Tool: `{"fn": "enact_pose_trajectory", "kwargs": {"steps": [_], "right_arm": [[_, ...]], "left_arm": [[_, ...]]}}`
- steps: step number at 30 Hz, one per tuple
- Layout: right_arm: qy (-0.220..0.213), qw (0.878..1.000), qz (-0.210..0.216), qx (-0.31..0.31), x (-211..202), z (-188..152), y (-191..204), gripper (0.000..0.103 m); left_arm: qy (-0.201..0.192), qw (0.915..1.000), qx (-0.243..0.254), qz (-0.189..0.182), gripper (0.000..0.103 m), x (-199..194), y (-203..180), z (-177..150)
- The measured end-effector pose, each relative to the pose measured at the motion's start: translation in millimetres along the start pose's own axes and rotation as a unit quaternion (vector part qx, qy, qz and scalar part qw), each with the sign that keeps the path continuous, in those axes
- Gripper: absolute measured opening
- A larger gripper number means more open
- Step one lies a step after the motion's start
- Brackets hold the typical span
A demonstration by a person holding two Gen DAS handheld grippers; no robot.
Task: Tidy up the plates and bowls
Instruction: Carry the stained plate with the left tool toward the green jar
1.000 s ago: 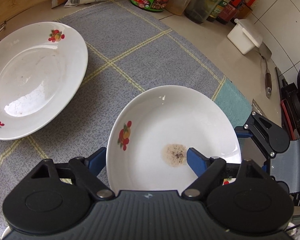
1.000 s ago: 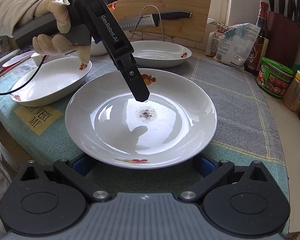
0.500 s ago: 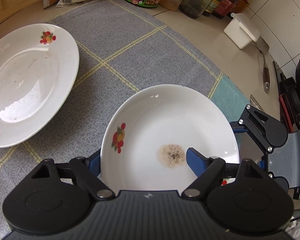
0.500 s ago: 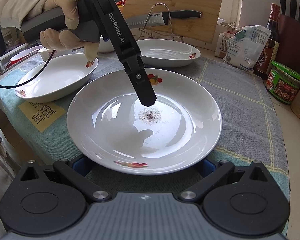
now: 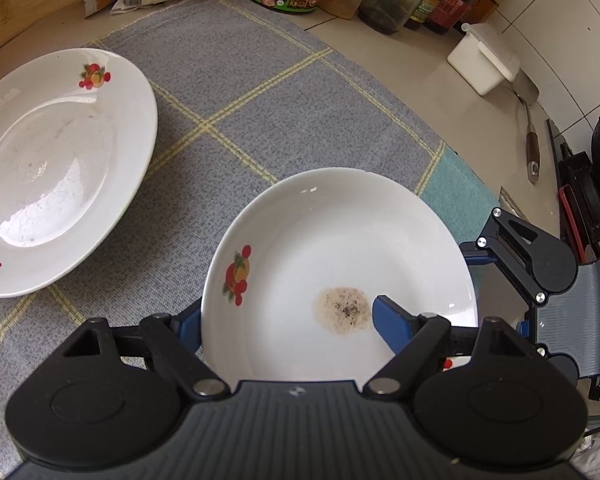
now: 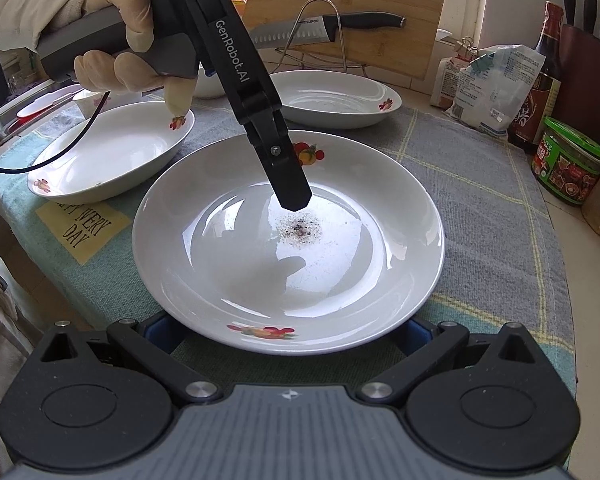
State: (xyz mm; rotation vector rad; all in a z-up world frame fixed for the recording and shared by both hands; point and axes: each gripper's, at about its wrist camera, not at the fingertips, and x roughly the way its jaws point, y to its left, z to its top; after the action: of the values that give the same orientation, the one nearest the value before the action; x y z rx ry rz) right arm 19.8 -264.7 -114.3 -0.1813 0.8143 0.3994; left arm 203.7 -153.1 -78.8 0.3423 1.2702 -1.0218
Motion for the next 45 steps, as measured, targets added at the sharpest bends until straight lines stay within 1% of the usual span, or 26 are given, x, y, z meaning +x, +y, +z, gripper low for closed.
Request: {"fn": "enact_pose_trajectory", "kwargs": {"steps": [8, 17, 23, 31, 38, 45], "right_arm": [[0.0, 1.0, 0.0, -0.007, -12, 8, -10, 0.103], [-0.004, 1.0, -0.011, -0.015, -21, 19, -39, 0.103], [-0.006, 1.0, -0.021, -0.009, -15, 24, -68, 0.103], [-0.004, 1.0, -0.024, -0.008, 1, 31, -102, 0.103], [0.002, 1.0, -0.02, -0.002, 14, 34, -127, 0.103], [0.011, 1.0, -0.02, -0.003, 25, 35, -143, 0.103]], "left_arm": [[-0.009, 1.0, 0.0, 0.001, 0.083, -10, -6, 10], [-0.03, 0.9995, 0.0, 0.001, 0.083, -10, -13, 45], [-0.042, 0.9991, 0.003, 0.002, 0.083, 0, -12, 75], [-0.047, 0.9989, 0.005, 0.01, 0.083, 17, -4, 107], [-0.047, 0.9989, 0.0, 0.01, 0.083, 32, 5, 129], [-0.043, 0.999, -0.004, 0.011, 0.083, 45, 11, 143]]}}
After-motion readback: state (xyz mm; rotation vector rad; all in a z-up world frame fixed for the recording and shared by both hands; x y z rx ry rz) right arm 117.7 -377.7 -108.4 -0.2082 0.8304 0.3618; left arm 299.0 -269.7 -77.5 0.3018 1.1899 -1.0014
